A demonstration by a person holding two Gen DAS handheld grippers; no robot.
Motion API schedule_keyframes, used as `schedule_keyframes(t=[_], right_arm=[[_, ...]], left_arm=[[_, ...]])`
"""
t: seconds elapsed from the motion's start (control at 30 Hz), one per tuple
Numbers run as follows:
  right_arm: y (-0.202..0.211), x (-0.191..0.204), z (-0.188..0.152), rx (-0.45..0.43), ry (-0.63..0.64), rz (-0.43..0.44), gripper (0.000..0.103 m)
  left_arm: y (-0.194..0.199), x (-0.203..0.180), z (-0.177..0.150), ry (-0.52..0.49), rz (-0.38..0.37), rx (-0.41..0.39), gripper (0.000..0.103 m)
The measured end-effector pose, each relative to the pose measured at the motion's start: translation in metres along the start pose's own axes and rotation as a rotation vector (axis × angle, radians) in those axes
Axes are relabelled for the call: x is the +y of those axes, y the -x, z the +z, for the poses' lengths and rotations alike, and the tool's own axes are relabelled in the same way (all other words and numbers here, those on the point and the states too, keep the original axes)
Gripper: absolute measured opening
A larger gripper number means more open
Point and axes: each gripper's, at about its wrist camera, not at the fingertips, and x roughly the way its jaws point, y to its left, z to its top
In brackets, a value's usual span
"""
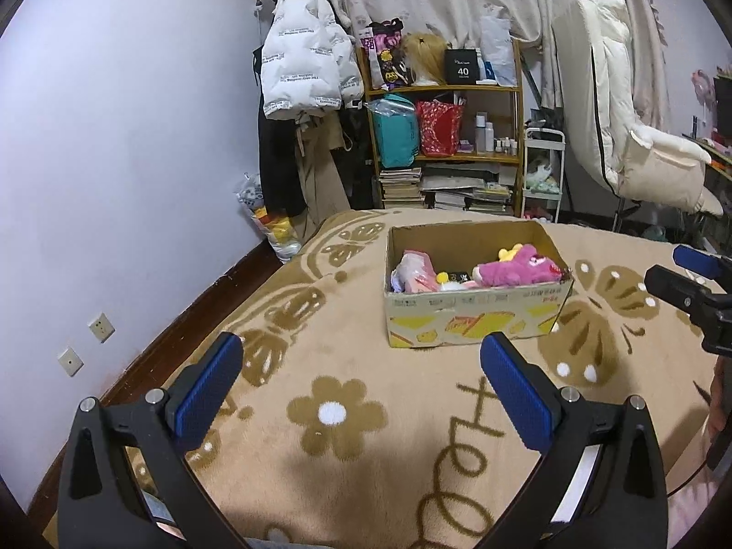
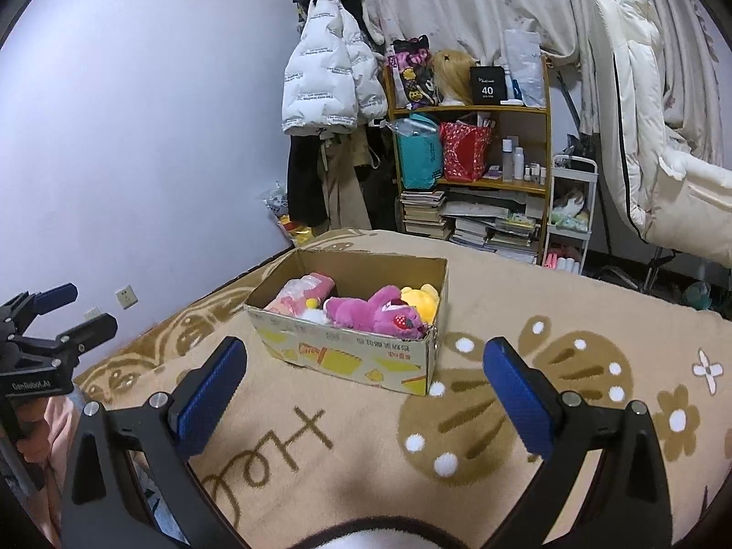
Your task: Organize soft objects
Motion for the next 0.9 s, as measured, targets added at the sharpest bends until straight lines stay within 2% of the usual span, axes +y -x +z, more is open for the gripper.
schedule_keyframes(t=[0.33,0.7,0.9], right_arm=[[-0.005,0.002,-0.020,0.035,-0.011,-0.006,0.103],[-0.002,-0.018,-0.021,0.027,-0.087,-0.016,0.103],[-0.005,-0.017,-0.022,0.040,-0.073,-0.014,0.103]], left_arm=[[-0.007,-0.018,-0.010,-0.077,0.004,0.016,0.103],[-0.012,-0.022,-0.012,-0.082,0.014,0.017,0.103],[-0.012,-0.019,-0.011,-0.070,0.020,0.008,0.103]])
